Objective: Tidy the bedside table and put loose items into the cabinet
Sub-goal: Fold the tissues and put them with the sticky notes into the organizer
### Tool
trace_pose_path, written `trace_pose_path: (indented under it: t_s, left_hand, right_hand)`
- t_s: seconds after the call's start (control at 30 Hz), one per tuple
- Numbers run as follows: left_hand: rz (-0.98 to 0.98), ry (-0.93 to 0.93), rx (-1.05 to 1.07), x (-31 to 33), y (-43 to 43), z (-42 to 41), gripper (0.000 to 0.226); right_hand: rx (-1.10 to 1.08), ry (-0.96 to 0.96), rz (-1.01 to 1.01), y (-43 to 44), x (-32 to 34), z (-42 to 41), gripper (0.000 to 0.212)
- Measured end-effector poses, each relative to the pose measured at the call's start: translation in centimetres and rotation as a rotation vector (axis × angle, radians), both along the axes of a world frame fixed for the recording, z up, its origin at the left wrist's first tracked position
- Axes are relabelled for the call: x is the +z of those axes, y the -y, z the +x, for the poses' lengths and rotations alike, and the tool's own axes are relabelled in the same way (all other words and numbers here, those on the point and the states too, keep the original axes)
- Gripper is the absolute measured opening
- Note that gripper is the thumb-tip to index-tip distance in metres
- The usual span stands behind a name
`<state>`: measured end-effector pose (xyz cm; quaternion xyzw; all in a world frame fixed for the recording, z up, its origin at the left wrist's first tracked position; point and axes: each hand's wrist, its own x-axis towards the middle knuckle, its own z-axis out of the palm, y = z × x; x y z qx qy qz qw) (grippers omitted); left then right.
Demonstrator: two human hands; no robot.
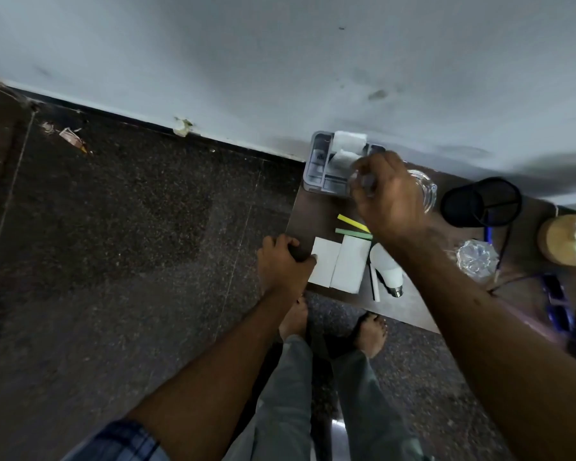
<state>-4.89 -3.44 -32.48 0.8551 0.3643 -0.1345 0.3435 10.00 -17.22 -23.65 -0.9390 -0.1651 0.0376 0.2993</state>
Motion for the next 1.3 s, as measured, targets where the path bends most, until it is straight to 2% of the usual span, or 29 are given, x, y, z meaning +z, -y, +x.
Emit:
trace_pose_path:
  t_s: [0.13,0.27,0.43,0.6,0.87,1.0,1.17,1.3]
  left_hand:
    - [0.049,0.002,-0.003,-0.3,-0.1,0.0,0.052]
    - [0.039,0.014,0.039,-0.9,-0.3,0.4,0.048]
    - [-0.184,0.074,0.176,-1.7,-1.6,0.6,0.036]
    - [-0.354,0.031,0.299,-2.2,-3.2,0.8,0.019]
    - [-0.536,-0.073,0.402,-3.1,-5.5,1.5,0.010]
    - [-0.595,-0.079,0.373,-3.3,-6.3,1.5,0.018]
    - [-0.532,-0.109,0.293,-3.3,-6.6,1.5,0.027]
    - [-0.472,-0.087,0.264,-3.3,-6.6,1.5,0.011]
  right_hand:
    - [-0.027,-0.063,-0.056,0.2,-1.2,-4.8,0.016]
    - [-0.010,-0.285,-0.214,0.1,-3.9,-9.0,0.033]
    - [0.111,-0.490,-0.442,-0.3,-6.7,-11.9,0.061]
    - [0.154,-0.496,-0.537,-1.2,-8.3,-12.3,0.064]
    - [0.191,-0.483,-0.537,-4.5,-8.9,-11.6,0.066]
    - [0.210,-0.440,-0.519,-6.1,-9.3,-11.6,0.065]
    - [0.220,-0.448,-0.455,-7.1,-9.7,-11.5,0.065]
    - [0.186,-0.454,-0.343,-7.1,-9.5,-11.5,0.060]
